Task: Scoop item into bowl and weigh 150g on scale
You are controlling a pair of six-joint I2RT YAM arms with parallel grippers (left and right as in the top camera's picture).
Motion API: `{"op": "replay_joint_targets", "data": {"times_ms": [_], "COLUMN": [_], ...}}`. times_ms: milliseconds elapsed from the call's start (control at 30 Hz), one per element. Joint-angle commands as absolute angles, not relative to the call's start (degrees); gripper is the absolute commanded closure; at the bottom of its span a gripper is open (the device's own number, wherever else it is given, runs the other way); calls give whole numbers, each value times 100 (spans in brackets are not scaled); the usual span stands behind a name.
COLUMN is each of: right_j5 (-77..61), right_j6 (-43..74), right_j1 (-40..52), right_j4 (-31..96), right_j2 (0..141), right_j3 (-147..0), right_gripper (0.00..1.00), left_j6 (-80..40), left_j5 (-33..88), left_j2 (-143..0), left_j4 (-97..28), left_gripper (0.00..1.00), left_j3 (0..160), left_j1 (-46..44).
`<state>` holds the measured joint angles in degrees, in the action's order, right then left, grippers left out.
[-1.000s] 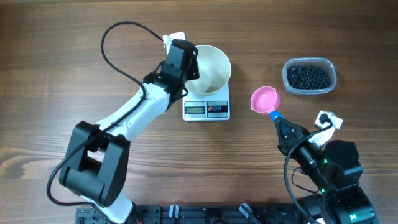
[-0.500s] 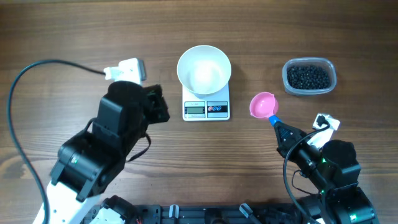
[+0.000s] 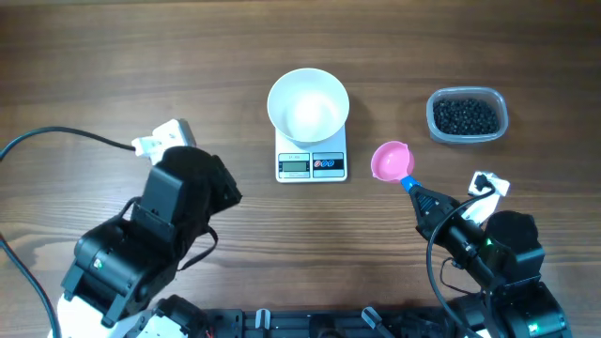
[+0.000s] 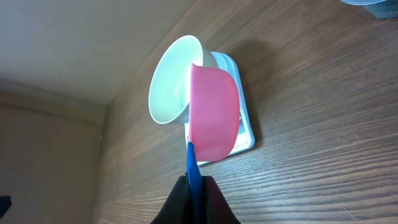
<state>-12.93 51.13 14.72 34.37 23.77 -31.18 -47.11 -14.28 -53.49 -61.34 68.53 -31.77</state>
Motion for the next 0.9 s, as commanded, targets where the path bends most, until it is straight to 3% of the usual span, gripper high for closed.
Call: {"op": "replay_joint_targets", "data": {"times_ms": [0, 100, 267, 500, 533, 567, 667, 867], "right_j5": [-1363, -1361, -1358, -965, -961, -904, -812, -528], "right_j6": [5098, 4998, 4630, 4827, 4821, 4823, 4875, 4974], "right_j1": [1450, 1450, 1450, 1450, 1450, 1450, 1450, 1450], "right_j4": [3422, 3422, 3452, 3352, 3323, 3280, 2963, 2851], "right_j2": [2329, 2329, 2329, 2329, 2329, 2329, 2329, 2331], "right_j3": [-3148, -3151, -3148, -3151, -3151, -3151, -3151, -3151], "right_gripper": [96, 96, 96, 95, 95, 95, 95, 95], "left_j6": [-5269, -6093, -6243, -6025, -6025, -6016, -5498, -5872], "left_j5": [-1890, -2222, -2263, -2270, -2189, -2198, -2222, -2477], "left_j2": [-5264, -4982, -5098, -7524, -7686, -7859, -8274, -9118], "left_j4": [-6257, -6139, -4556, -1914, -1710, -1503, -1033, -368], "left_gripper": [96, 96, 96, 95, 85, 96, 96, 96], "left_j3": [6589, 5798, 4543, 4333, 4333, 4333, 4333, 4333], "left_j1": [-3627, -4167, -5201, -5247, -5245, -5245, -5124, -5024]}}
